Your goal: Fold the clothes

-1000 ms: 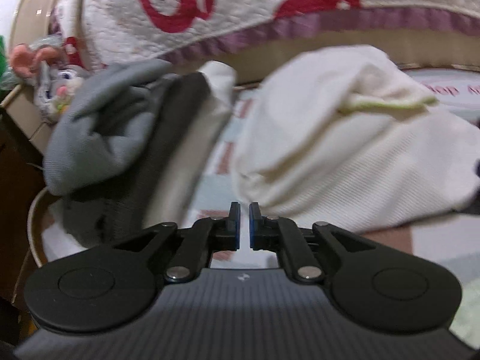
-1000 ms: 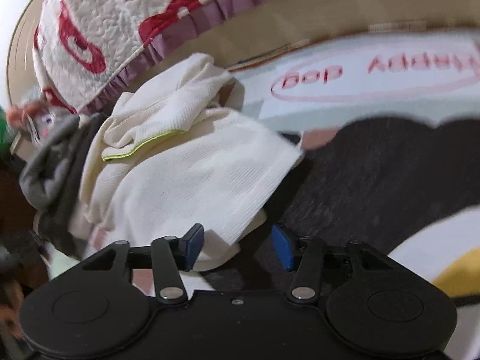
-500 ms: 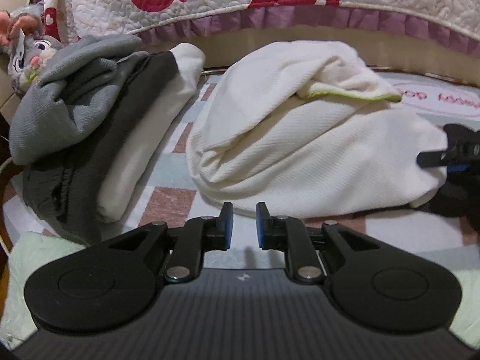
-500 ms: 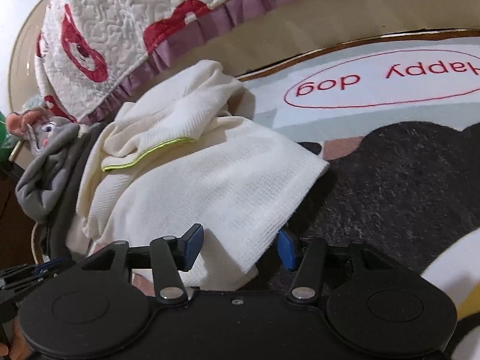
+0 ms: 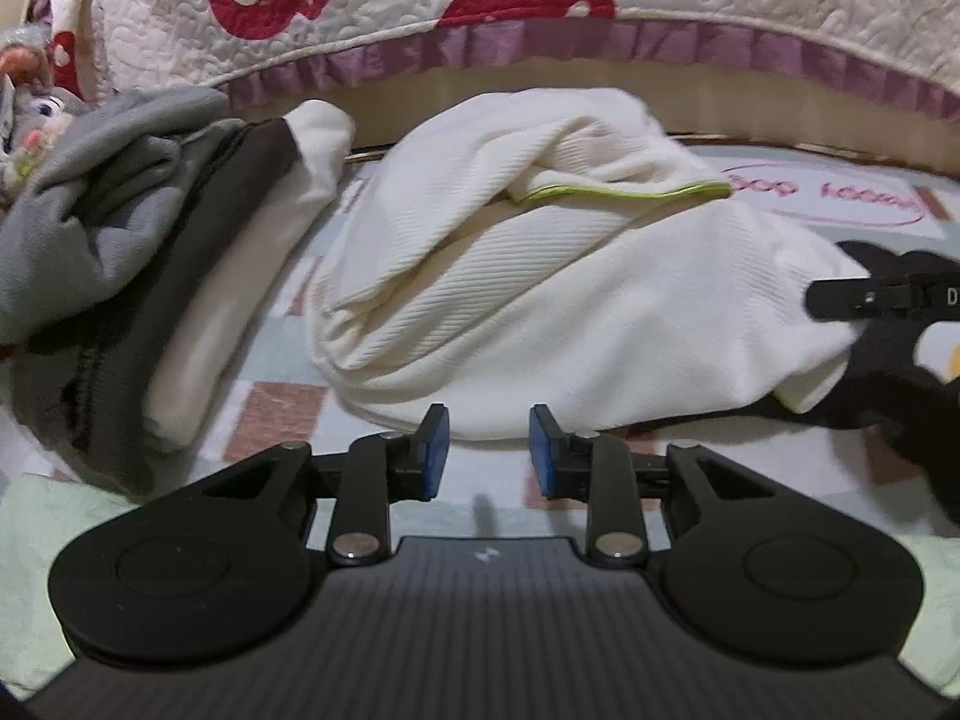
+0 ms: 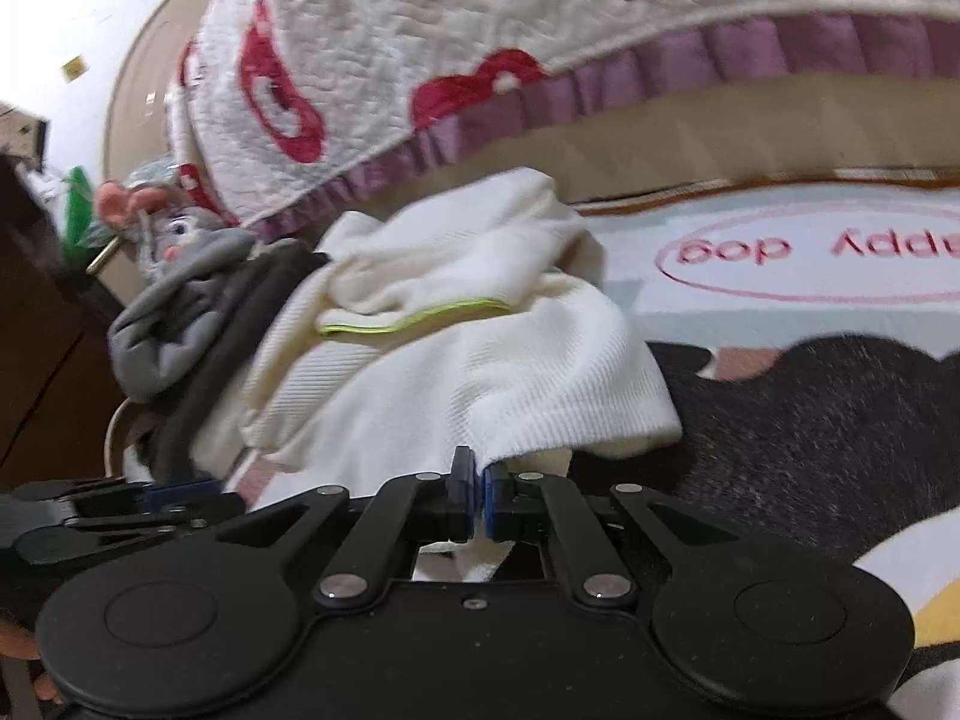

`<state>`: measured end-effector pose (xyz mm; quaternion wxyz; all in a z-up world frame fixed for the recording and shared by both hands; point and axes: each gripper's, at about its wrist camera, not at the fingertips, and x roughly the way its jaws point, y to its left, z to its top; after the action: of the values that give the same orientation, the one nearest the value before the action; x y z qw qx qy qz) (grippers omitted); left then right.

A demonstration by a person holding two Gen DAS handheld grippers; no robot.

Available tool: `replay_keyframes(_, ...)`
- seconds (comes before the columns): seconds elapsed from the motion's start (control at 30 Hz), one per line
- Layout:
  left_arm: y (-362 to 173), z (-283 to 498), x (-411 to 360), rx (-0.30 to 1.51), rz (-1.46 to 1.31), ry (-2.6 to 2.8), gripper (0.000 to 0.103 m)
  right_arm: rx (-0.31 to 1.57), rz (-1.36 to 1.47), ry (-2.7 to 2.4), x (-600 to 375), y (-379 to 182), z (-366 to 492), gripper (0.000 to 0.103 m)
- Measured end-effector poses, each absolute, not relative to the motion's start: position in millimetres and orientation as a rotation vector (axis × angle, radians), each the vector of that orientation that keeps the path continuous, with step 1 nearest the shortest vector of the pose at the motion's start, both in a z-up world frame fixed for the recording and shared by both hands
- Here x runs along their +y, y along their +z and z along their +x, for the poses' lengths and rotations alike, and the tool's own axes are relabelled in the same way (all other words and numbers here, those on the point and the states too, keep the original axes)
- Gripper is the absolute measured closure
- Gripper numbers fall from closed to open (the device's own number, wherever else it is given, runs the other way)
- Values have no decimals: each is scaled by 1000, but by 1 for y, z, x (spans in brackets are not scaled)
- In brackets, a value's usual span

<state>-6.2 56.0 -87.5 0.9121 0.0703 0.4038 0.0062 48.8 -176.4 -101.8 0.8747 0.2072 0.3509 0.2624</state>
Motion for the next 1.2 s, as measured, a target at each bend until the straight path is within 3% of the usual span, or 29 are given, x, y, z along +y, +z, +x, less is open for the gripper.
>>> replay_keyframes(0.27,-88,-8,70,883,-121,-131,62,683,394,640,-160,-66,20,97)
replay_keyframes(0.5,-85,-15,93,918,-478,-369,61,667,391,732,-153,-50,-17,99)
replay_keyframes(0.57,-84,-15,94,925,-529,-404,48,676,381,734,-151,-51,-27,99)
replay_keyframes(0.73,-92,-10,91,954,-538,-350,47,696,319,678,-154,-62,-30,99)
replay_keyframes(0.9,-108,-3,102,1009,-735,-426,45,686,288,731,-147,-52,-33,99)
replay_keyframes(0.97,-113,-1,101,1035,-767,-502,31,713,294,780,-137,-52,-37,99)
replay_keyframes(1.07,-120,2,95,1065,-777,-530,22,747,292,818,-121,-56,-51,99)
replay_keyframes(1.13,-127,4,91,1079,-794,-522,24,767,307,838,-113,-60,-62,99)
replay_keyframes(1.17,-128,5,88,1081,-771,-508,42,774,313,841,-111,-62,-66,99)
replay_keyframes(1.2,-127,4,84,1079,-714,-484,65,780,316,840,-109,-63,-70,99)
